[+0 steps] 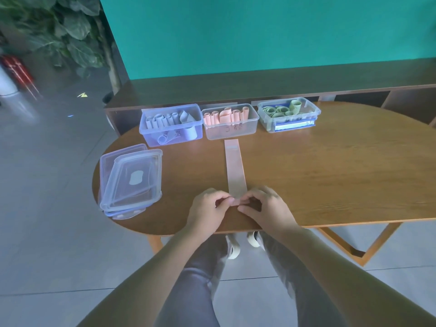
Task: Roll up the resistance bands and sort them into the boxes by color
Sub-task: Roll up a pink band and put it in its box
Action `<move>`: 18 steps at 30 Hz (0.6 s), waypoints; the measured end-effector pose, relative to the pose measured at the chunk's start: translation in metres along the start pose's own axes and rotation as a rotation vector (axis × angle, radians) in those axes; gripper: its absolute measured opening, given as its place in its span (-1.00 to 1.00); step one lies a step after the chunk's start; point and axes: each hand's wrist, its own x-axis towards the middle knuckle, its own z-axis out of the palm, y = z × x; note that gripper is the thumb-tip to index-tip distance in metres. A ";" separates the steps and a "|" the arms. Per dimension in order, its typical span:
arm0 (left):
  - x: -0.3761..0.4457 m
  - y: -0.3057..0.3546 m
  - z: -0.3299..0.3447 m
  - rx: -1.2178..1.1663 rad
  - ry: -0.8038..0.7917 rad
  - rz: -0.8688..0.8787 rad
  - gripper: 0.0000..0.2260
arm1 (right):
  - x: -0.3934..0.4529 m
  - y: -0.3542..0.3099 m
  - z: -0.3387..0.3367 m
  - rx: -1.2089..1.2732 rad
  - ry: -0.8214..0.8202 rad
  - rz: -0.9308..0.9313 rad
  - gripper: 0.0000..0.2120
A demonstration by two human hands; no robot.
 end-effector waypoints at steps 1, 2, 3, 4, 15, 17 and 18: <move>0.004 -0.001 0.001 0.000 0.004 -0.014 -0.91 | 0.002 0.001 0.000 -0.008 -0.002 0.000 -0.85; 0.007 -0.001 0.002 -0.014 0.009 -0.029 -0.91 | 0.004 0.001 0.001 -0.012 -0.007 0.000 -0.84; 0.010 0.000 0.002 -0.031 0.018 -0.047 -0.91 | 0.007 0.001 0.001 -0.015 -0.011 0.002 -0.84; 0.013 0.002 0.002 -0.047 0.030 -0.058 -0.92 | 0.009 0.002 0.000 -0.017 -0.014 0.006 -0.84; 0.029 -0.004 0.004 -0.021 -0.023 0.009 -0.92 | 0.032 0.005 -0.004 -0.043 -0.007 0.046 -0.77; 0.035 -0.006 0.009 0.013 0.006 0.005 -0.91 | 0.036 0.007 -0.002 -0.047 0.012 0.053 -0.77; 0.038 -0.007 0.010 0.014 0.017 -0.009 -0.90 | 0.038 0.008 -0.001 -0.046 0.021 0.056 -0.77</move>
